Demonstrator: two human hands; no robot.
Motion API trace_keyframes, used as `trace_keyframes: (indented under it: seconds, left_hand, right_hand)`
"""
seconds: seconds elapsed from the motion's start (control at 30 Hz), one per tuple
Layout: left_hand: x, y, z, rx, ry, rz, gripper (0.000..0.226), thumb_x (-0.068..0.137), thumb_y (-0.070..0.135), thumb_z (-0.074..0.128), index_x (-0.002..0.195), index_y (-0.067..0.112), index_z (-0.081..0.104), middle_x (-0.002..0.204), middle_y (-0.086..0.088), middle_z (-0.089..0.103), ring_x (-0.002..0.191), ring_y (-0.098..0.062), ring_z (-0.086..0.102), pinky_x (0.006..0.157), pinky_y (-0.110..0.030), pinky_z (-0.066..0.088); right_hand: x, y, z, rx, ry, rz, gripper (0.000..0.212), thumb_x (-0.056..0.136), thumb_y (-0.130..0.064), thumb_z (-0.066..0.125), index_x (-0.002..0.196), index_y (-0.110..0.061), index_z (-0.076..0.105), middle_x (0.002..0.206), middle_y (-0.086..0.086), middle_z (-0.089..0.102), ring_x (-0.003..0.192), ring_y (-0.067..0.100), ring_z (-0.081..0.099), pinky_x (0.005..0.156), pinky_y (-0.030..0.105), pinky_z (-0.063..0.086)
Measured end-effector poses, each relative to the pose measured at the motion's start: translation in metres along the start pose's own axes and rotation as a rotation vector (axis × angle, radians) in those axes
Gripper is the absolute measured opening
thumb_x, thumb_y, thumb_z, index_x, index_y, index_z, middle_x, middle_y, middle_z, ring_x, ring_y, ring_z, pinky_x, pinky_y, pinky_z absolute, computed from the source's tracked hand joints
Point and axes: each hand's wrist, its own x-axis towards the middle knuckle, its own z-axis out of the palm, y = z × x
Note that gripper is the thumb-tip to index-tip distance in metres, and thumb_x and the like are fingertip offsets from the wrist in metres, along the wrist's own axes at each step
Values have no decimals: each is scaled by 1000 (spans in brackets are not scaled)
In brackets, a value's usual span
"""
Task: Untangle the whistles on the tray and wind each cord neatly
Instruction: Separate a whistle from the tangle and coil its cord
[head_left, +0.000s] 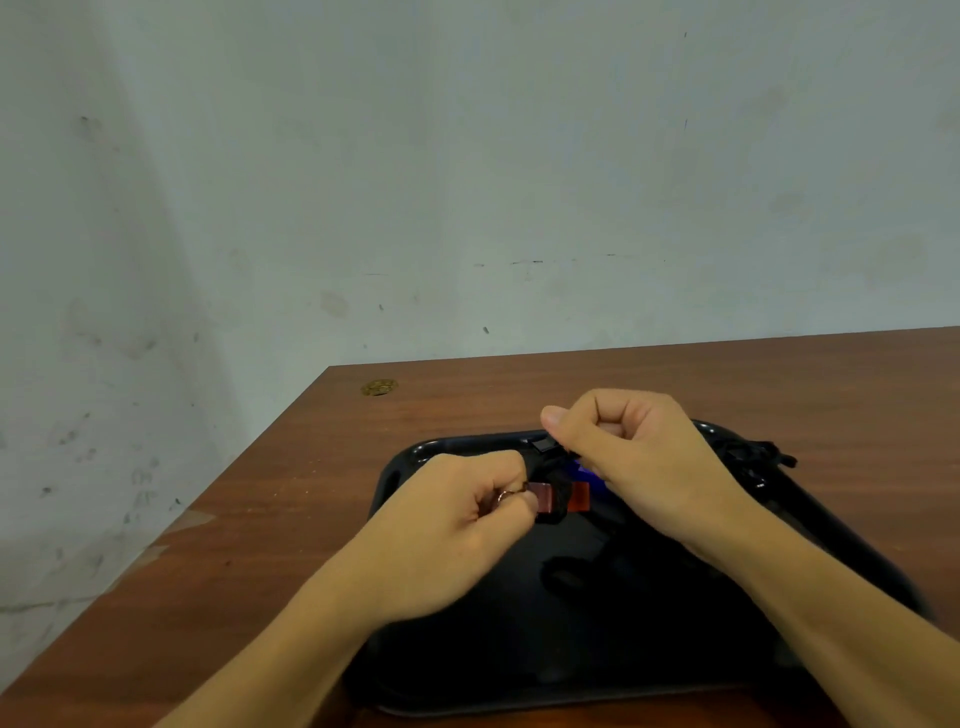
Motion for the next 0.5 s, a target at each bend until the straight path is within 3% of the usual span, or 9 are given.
trace_keyframes:
  seconds: [0.17, 0.33, 0.43, 0.5]
  left_hand:
    - [4, -4, -1, 100, 195, -18, 29, 90, 32, 50, 68, 16, 40, 61, -8, 47, 55, -22, 42, 52, -36, 32]
    - [4, -2, 0, 35, 386, -45, 36, 97, 28, 54, 68, 10, 41, 58, -10, 46, 51, -17, 38, 50, -34, 30]
    - [7, -2, -1, -60, 478, -99, 35, 95, 25, 53, 67, 8, 41, 53, -1, 41, 51, -6, 36, 49, -22, 29]
    - [8, -3, -1, -167, 505, -148, 36, 96, 22, 53, 68, 3, 41, 51, 5, 40, 50, -8, 36, 51, -22, 32]
  right_hand:
    - [-7, -5, 8, -69, -7, -115, 11, 95, -21, 65, 84, -21, 68, 60, -1, 66, 53, 7, 56, 57, 18, 46]
    - [-9, -6, 14, -96, -15, -107, 11, 98, -18, 59, 92, -25, 66, 66, -2, 71, 56, 26, 53, 63, 33, 51]
    - [-9, -5, 16, -61, -52, -65, 12, 99, -21, 57, 91, -22, 66, 61, -1, 70, 54, 23, 50, 63, 24, 48]
    - [-8, -4, 17, -46, -96, -44, 16, 100, -24, 56, 89, -21, 68, 58, -1, 68, 58, 24, 60, 79, 19, 50]
